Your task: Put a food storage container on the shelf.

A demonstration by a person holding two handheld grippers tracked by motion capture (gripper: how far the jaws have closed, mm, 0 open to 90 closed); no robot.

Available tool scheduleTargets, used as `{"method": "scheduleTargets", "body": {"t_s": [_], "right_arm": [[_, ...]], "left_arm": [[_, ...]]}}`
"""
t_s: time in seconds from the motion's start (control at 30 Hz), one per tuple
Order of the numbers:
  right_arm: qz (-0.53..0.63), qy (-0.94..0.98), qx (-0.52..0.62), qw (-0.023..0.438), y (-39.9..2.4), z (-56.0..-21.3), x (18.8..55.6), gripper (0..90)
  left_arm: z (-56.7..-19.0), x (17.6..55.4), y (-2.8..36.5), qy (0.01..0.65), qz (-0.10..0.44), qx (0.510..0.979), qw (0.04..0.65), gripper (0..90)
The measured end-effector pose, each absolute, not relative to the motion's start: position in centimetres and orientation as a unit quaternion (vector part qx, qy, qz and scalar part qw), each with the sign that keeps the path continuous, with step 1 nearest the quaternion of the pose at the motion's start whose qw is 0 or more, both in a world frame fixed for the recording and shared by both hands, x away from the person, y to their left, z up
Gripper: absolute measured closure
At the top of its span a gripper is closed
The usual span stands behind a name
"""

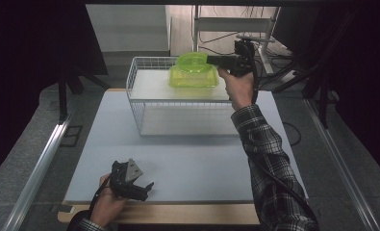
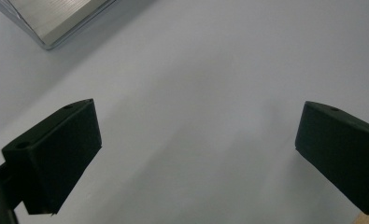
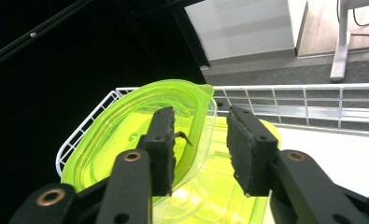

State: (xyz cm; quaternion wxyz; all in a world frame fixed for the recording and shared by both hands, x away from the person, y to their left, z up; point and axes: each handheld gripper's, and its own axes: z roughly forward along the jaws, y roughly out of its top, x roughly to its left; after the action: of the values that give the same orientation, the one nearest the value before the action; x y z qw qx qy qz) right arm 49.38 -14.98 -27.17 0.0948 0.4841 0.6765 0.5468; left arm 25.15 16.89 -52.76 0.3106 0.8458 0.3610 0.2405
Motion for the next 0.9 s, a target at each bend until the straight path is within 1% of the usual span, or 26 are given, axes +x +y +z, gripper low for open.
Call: {"method": "scheduleTargets", "body": {"t_s": [0.03,0.07,0.1,0.13,0.17,0.2,0.23,0.3,0.9], "right_arm": [[0.547,0.676,0.484,0.095,-15.0,-27.2,49.4,58.9],[0.550,0.678,0.479,0.090,-15.2,-27.2,49.3,55.1],[0.550,0.678,0.479,0.090,-15.2,-27.2,49.3,55.1],[0.552,0.680,0.475,0.087,-15.4,-27.2,49.2,51.8],[0.552,0.680,0.475,0.087,-15.4,-27.2,49.2,51.8],[0.551,0.685,0.469,0.082,-15.6,-27.2,49.1,48.8],[0.551,0.685,0.469,0.082,-15.6,-27.2,49.1,48.8],[0.553,0.692,0.458,0.078,-15.8,-27.1,48.7,44.7],[0.536,0.730,0.416,0.083,-16.4,-27.4,46.1,33.1]], "left_arm": [[-52.8,25.1,16.9,0.361,0.241,0.846,0.311,0.1],[-52.8,25.1,16.9,0.361,0.241,0.846,0.310,0.1],[-52.8,25.1,16.9,0.361,0.241,0.846,0.310,0.1],[-52.8,25.1,16.9,0.361,0.240,0.846,0.310,0.1],[-52.8,25.1,16.9,0.361,0.240,0.846,0.310,0.1],[-52.8,25.1,16.9,0.360,0.240,0.847,0.310,0.1],[-52.8,25.1,16.9,0.360,0.241,0.847,0.309,0.1],[-52.8,25.2,16.8,0.360,0.241,0.847,0.308,0.1],[-52.8,25.1,16.7,0.359,0.242,0.847,0.309,0.1]]}}
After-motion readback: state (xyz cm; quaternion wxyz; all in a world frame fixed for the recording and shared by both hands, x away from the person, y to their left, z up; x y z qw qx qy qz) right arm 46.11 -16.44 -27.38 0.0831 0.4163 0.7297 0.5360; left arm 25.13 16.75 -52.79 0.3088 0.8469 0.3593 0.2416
